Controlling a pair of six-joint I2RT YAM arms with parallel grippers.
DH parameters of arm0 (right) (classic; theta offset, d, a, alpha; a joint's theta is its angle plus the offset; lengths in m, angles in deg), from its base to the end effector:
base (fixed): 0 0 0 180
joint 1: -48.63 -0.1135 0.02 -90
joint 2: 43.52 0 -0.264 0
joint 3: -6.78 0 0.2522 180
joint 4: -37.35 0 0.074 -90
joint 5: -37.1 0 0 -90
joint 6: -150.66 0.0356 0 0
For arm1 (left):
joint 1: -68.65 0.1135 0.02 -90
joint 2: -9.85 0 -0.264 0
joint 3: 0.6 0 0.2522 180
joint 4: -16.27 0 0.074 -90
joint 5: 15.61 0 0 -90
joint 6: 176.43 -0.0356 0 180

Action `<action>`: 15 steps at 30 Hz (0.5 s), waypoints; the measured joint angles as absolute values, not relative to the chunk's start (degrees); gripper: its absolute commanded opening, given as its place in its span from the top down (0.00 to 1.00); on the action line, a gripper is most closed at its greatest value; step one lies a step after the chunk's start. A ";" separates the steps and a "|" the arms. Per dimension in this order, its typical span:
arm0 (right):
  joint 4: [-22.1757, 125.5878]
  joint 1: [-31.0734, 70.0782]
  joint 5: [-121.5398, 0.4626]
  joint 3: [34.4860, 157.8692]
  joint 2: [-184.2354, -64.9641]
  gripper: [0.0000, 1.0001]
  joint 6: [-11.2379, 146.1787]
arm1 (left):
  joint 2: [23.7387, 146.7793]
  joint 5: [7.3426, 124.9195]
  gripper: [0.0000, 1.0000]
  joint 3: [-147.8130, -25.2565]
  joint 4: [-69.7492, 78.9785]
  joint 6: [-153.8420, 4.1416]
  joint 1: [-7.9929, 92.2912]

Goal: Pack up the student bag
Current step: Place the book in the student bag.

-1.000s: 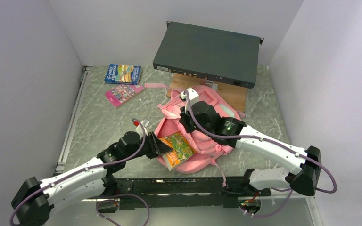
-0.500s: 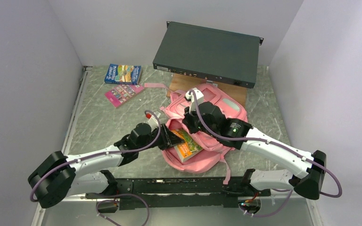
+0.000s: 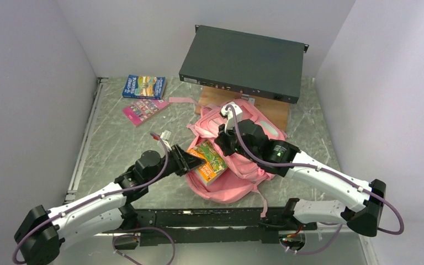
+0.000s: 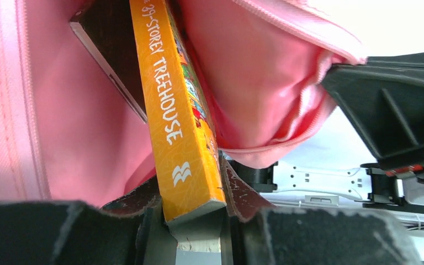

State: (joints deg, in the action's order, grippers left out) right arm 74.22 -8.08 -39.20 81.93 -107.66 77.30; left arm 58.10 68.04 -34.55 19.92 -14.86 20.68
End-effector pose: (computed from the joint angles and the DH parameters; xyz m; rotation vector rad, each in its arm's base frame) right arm 0.1443 0.2044 0.3519 -0.5573 1.9786 0.5696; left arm 0.1284 -0.1483 0.2280 -0.3279 2.0322 -1.5311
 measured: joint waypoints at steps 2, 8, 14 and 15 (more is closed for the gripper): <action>74.20 -8.01 -39.75 81.93 -107.70 1.00 77.43 | 61.51 67.21 1.00 -34.66 22.39 -15.17 20.73; 74.22 -7.90 -40.36 81.93 -107.70 1.00 78.15 | 76.33 64.52 1.00 -38.77 32.84 -15.23 20.68; 74.42 -7.79 -41.04 81.93 -107.68 1.00 78.87 | 91.67 71.06 1.00 -42.62 41.71 -11.78 17.34; 74.62 -7.79 -41.04 81.93 -107.64 1.00 78.87 | 94.06 71.91 1.00 -44.01 42.63 -11.25 16.84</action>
